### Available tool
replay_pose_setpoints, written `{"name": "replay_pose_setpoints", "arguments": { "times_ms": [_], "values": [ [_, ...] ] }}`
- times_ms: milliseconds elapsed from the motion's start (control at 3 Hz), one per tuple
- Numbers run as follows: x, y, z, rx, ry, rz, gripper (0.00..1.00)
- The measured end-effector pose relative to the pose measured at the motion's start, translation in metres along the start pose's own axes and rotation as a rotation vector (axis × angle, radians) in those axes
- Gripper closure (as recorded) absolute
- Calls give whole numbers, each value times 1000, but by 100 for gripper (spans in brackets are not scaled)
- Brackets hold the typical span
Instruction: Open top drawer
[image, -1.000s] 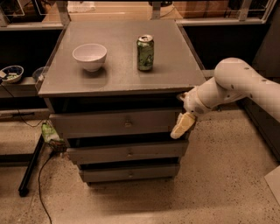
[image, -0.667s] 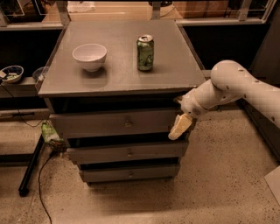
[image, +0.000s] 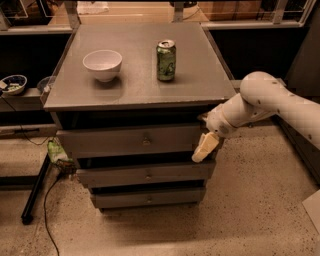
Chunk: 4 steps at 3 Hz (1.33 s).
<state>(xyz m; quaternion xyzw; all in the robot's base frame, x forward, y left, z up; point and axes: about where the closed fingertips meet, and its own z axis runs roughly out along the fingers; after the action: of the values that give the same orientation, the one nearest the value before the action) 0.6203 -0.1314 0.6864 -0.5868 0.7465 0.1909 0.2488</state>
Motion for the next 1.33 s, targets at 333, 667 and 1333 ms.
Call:
{"name": "replay_pose_setpoints", "arguments": {
  "times_ms": [333,667,1333],
  "values": [
    [10,19,-1,-47,-35,53,0],
    [8,19,-3,-47,-35,53,0],
    [8,40,-13,-140,-58,78,0]
  ]
}}
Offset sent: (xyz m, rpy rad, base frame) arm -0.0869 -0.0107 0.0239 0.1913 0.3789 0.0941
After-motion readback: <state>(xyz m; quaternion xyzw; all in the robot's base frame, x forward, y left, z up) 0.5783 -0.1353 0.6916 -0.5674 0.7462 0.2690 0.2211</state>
